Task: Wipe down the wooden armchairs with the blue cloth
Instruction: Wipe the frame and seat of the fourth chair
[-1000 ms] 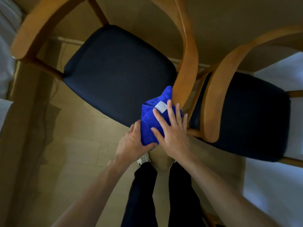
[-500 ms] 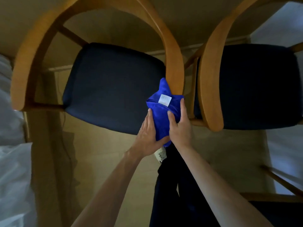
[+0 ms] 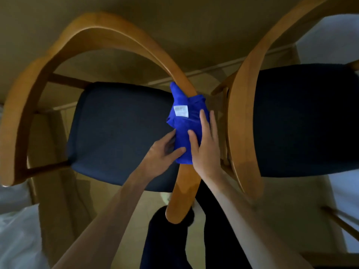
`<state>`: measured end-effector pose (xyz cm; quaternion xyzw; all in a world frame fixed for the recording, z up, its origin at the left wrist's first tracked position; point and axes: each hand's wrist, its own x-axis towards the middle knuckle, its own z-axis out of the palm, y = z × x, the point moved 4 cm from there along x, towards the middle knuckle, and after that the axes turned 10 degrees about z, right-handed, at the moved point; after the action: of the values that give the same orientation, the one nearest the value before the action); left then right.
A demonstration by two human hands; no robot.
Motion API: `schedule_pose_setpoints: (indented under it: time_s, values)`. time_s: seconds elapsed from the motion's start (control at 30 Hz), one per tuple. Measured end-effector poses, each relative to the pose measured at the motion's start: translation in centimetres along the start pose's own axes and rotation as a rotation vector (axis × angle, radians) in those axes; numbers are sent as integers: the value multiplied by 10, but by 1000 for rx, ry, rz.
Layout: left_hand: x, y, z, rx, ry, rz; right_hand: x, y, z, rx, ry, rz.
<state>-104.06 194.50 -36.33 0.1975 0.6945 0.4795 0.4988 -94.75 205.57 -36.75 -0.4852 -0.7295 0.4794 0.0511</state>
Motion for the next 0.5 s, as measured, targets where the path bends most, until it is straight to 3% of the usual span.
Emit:
schedule_pose_setpoints:
  time_s: [0.1, 0.27, 0.5]
  values:
    - [-28, -21, 4, -24, -37, -74, -42, 20, 4, 48, -1, 45]
    - [-82, -50, 4, 215, -81, -62, -112, 36, 17, 48, -14, 144]
    - [-52, -38, -1, 279, -154, 118, -71, 20, 20, 3, 95, 278]
